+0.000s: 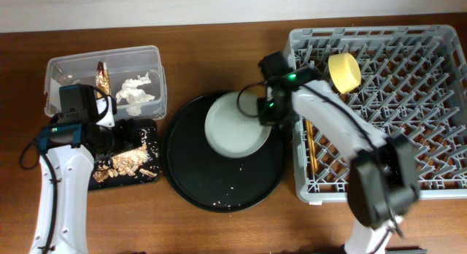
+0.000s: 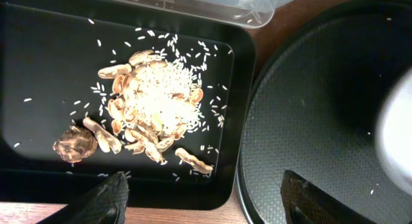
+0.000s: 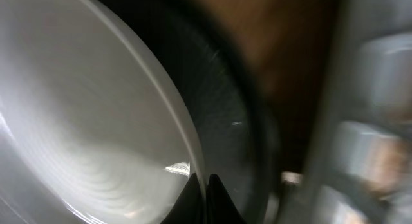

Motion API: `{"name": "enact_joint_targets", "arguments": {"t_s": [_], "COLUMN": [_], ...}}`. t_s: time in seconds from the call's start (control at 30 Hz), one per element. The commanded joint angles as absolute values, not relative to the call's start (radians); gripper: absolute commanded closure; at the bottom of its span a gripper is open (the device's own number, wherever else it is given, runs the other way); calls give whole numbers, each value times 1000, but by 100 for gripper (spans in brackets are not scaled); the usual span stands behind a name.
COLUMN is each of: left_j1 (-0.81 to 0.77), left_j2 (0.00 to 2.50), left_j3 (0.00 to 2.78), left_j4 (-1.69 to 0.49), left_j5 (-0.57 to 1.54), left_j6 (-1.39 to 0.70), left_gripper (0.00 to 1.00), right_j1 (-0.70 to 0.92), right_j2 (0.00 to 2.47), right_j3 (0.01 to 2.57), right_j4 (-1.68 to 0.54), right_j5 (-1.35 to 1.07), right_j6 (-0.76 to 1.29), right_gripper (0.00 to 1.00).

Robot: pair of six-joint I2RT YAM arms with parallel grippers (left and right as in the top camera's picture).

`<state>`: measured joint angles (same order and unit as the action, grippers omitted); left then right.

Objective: Sort waste into correct bins and load items into the dishwasher rack

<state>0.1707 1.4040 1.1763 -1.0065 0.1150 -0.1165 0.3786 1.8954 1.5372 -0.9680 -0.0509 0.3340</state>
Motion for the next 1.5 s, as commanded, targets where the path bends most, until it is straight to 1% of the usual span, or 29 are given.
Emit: {"name": "enact_joint_targets", "arguments": {"t_s": [0.0, 0.03, 0.07, 0.13, 0.17, 0.27, 0.37, 0.47, 0.53, 0.57, 0.63, 0.67, 0.8, 0.83, 0.9, 0.93, 0.97, 1.0, 1.03, 1.07, 1.1, 1.13, 1.17, 1.2, 1.27, 1.3, 1.37, 1.4, 1.47], "left_j1": [173, 173, 173, 173, 173, 173, 173, 173, 173, 173, 173, 173, 173, 173, 173, 173, 173, 173, 173, 173, 173, 164, 139, 94, 3, -27, -30, -30, -30], "left_j2": [1390, 1390, 1390, 1390, 1390, 1389, 1390, 1389, 1390, 1390, 1390, 1390, 1390, 1390, 1390, 1390, 1390, 1390, 1390, 1390, 1390, 1390, 1390, 1390, 1390, 1390, 1390, 1388, 1319], "left_j3": [1180, 1180, 1180, 1180, 1180, 1180, 1180, 1180, 1180, 1180, 1180, 1180, 1180, 1180, 1180, 1180, 1180, 1180, 1180, 1180, 1181, 1181, 1181, 1181, 1180, 1180, 1180, 1180, 1142], "left_j4": [-1008, -1007, -1007, -1008, -1008, -1008, -1008, -1008, -1007, -1007, -1007, -1008, -1008, -1008, -1008, -1008, -1008, -1008, -1008, -1007, -1005, -994, -972, -958, -996, -1051, -1132, -1166, -1174], "left_j5": [112, 111, 112, 112, 112, 112, 112, 111, 111, 111, 111, 111, 111, 111, 111, 112, 112, 112, 112, 116, 138, 173, 187, 187, 187, 183, 183, 183, 184], "left_j6": [-119, -119, -119, -119, -119, -119, -119, -119, -119, -119, -119, -119, -119, -119, -119, -119, -119, -119, -119, -119, -118, -98, -54, -29, 17, 27, 27, 28, 32], "left_gripper": [25, 25, 25, 25, 25, 25, 25, 25, 25, 25, 25, 25, 25, 25, 25, 25, 24, 20, 18, 18, 17, 17, 16, 8, 1, 1, 1, 1, 1], "right_j1": [372, 372, 372, 371, 371, 371, 371, 371, 371, 371, 371, 372, 372, 372, 371, 371, 369, 363, 332, 276, 192, 113, 55, -1, -35, -35, -34, -33, -33], "right_j2": [1676, 1617, 1593, 1596, 1608, 1671, 1757, 1808, 1808, 1808, 1808, 1807, 1805, 1799, 1745, 1695, 1632, 1571, 1494, 1441, 1409, 1405, 1413, 1434, 1459, 1460, 1459, 1452, 1356], "right_j3": [1575, 1575, 1575, 1575, 1575, 1573, 1573, 1571, 1571, 1571, 1571, 1571, 1571, 1571, 1576, 1590, 1606, 1612, 1611, 1611, 1611, 1611, 1608, 1608, 1608, 1608, 1608, 1600, 1503], "right_j4": [-969, -953, -935, -912, -900, -894, -894, -894, -898, -917, -954, -971, -1000, -1009, -1019, -1019, -1022, -1025, -1037, -1061, -1095, -1126, -1146, -1198, -1309, -1351, -1400, -1407, -1332], "right_j5": [322, 535, 692, 1015, 1100, 1100, 952, 900, 818, 706, 558, 525, 501, 501, 501, 500, 500, 480, 413, 321, 187, 14, -145, -269, -271, -248, -247, -247, -247], "right_j6": [284, 284, 284, 284, 284, 285, 285, 286, 286, 286, 286, 286, 289, 289, 290, 289, 289, 289, 289, 289, 278, 212, 132, 34, -9, -22, -22, -22, -17], "right_gripper": [96, 96, 96, 96, 96, 96, 96, 96, 95, 73, 73, 73, 73, 70, 59, 49, 36, 26, 22, 19, 13, 11, 4, 1, 1, 1, 1, 1, 1]}}
